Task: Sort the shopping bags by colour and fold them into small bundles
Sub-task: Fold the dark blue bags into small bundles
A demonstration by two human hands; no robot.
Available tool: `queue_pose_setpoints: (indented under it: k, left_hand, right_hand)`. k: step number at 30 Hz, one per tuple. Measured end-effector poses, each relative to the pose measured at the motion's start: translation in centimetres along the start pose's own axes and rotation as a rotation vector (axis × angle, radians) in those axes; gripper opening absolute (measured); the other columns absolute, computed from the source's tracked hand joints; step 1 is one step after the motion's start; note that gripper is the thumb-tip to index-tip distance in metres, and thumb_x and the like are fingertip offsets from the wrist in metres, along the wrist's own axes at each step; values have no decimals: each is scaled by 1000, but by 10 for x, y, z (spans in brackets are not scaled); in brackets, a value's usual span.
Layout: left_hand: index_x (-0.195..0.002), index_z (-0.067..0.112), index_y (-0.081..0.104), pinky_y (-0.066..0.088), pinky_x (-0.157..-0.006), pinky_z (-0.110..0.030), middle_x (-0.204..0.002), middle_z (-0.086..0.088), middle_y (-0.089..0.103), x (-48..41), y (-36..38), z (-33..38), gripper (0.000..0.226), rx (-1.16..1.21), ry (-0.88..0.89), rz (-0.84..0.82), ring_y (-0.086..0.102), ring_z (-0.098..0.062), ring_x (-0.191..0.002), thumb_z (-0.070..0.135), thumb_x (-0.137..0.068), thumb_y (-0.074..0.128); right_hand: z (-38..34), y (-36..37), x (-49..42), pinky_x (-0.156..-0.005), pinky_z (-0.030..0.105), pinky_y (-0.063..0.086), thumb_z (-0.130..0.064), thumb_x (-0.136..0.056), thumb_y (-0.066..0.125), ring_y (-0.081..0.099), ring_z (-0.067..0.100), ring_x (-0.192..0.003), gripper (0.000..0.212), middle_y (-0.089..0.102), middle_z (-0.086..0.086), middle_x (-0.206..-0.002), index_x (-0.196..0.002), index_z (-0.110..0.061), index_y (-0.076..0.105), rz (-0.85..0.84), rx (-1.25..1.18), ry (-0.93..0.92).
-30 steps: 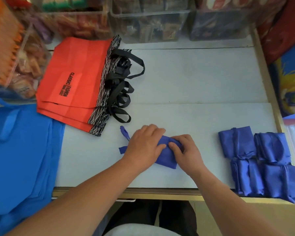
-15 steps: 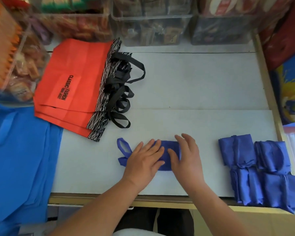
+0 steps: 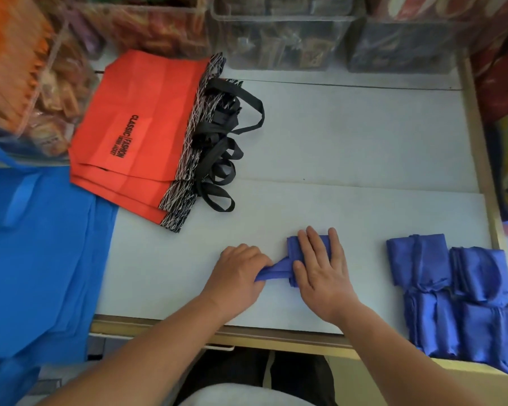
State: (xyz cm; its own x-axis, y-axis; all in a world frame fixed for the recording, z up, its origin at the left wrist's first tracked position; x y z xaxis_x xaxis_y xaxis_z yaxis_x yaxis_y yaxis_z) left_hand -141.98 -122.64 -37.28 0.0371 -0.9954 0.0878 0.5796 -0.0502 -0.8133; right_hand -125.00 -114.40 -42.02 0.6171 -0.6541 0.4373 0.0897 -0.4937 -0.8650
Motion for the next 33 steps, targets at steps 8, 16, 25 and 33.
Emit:
queue_pose_setpoints:
  k: [8, 16, 25, 33]
  left_hand:
    - [-87, 27, 63, 39, -71, -19, -86, 16, 58, 2, -53, -10, 17, 273, -87, -205, 50, -5, -82, 13, -80, 72]
    - [-93, 28, 60, 49, -98, -37, -117, 11, 66, 13, -81, -4, 25, 175, -4, -294, 58, -13, -113, 11, -79, 72]
    - [-141, 22, 54, 39, -112, -33, -138, 6, 55, -1, -20, 27, 57, 52, -11, -199, 47, -15, -127, 48, -92, 68]
    - [-94, 16, 73, 47, -69, -39, -85, 2, 58, -19, 0, 6, 8, 132, -32, -130, 50, -18, -82, 19, -86, 73]
  right_hand:
    - [-2, -9, 1, -123, 47, -17, -60, -103, -3, -38, 27, -148, 64, -29, -16, -162, -157, -33, -22, -107, -44, 38]
    - [-17, -30, -1, -123, 43, -13, -60, -95, 2, -38, 28, -147, 74, -11, -9, -169, -161, -28, -1, -129, -87, 120]
    - [-17, -23, 3, -120, 47, -18, -65, -79, -19, -63, 19, -124, 68, -53, -18, -144, -137, -40, -45, -203, -104, 84]
    - [-13, -23, 0, -120, 45, -20, -60, -91, -6, -65, 13, -119, 63, -50, -22, -143, -143, -43, -37, -243, -119, 72]
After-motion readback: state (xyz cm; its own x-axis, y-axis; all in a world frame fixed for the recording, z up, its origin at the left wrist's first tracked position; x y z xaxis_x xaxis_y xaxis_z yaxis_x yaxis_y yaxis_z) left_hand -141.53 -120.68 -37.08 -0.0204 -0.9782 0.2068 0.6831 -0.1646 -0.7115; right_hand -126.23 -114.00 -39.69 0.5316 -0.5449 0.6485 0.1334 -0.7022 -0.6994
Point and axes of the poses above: each hand's wrist, its own x-axis away from the middle knuckle, its own y-axis out of the palm, z = x × y, the point moved 6 cm from there along -x, towards the middle knuckle
